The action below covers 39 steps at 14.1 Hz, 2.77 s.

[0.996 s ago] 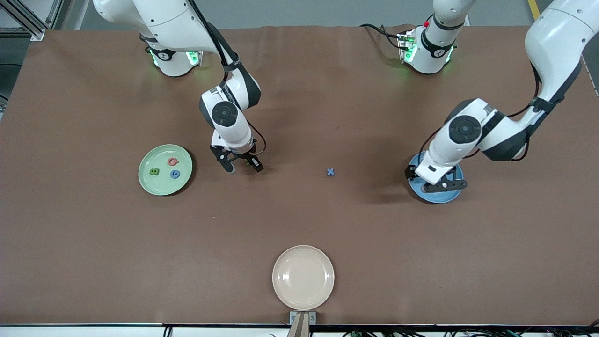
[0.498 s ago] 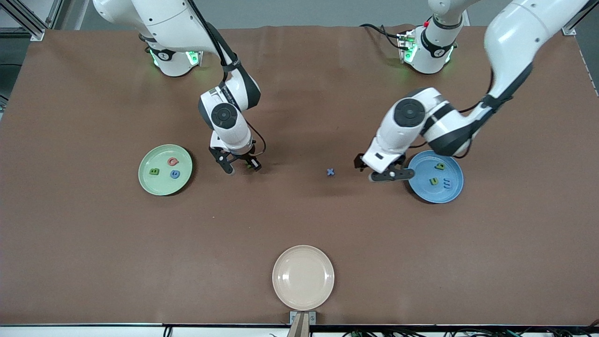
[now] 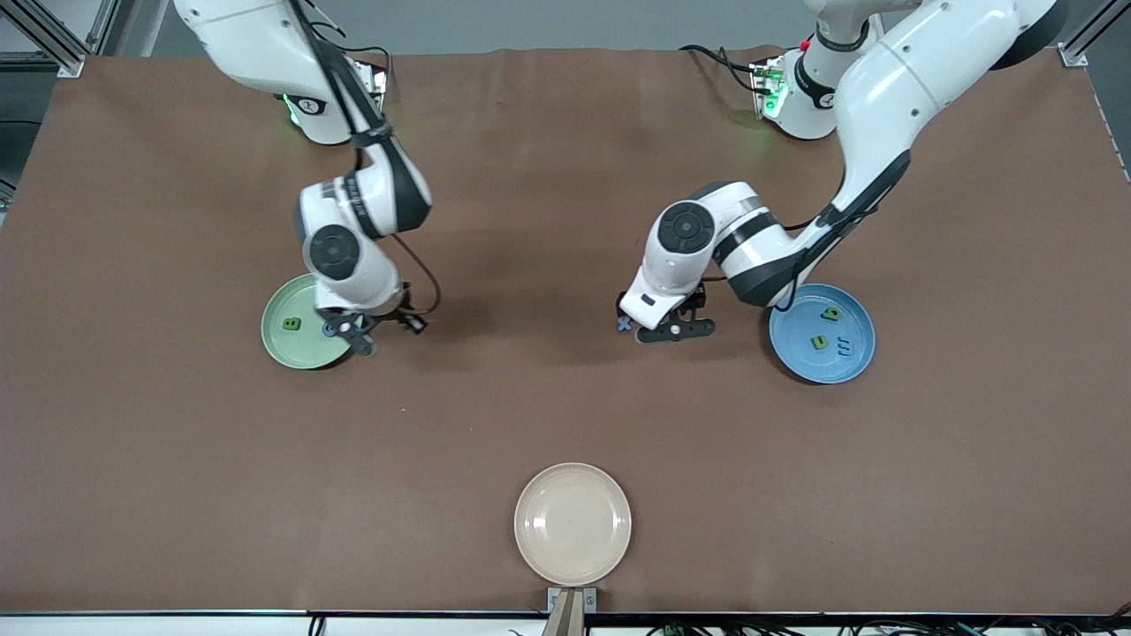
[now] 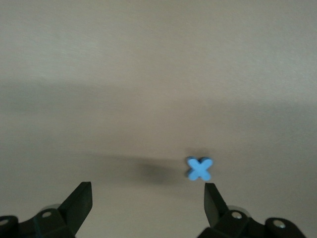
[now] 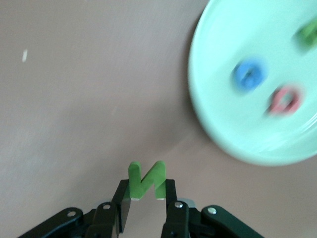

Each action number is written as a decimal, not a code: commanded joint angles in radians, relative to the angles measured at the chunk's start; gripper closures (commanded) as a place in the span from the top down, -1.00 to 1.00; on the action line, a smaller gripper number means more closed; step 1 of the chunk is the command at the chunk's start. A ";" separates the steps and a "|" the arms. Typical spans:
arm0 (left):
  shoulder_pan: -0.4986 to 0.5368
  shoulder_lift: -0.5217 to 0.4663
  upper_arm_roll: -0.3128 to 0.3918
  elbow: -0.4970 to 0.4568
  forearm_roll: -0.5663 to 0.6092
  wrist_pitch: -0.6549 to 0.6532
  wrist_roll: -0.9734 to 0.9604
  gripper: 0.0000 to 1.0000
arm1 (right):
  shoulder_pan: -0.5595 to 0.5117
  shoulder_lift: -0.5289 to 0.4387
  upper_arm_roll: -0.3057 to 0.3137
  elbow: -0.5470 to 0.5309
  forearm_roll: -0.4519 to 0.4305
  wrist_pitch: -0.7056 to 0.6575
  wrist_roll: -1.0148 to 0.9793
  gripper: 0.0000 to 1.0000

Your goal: Sort upper and lower case letters into plates

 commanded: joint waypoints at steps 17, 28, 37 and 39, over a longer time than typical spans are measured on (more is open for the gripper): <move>-0.126 0.113 0.084 0.109 -0.015 0.043 0.007 0.39 | -0.193 0.079 -0.105 -0.015 0.005 0.085 -0.555 -0.90; -0.135 0.130 0.085 0.118 -0.009 0.044 -0.001 0.06 | -0.191 0.048 -0.105 0.066 0.002 -0.071 -0.680 1.00; -0.147 0.128 0.097 0.118 -0.018 0.044 -0.010 -0.39 | -0.338 0.019 -0.117 0.504 -0.041 -0.576 -1.048 1.00; -0.147 0.128 0.097 0.118 -0.021 0.044 -0.010 -0.52 | -0.366 0.020 -0.117 0.607 -0.067 -0.657 -1.059 1.00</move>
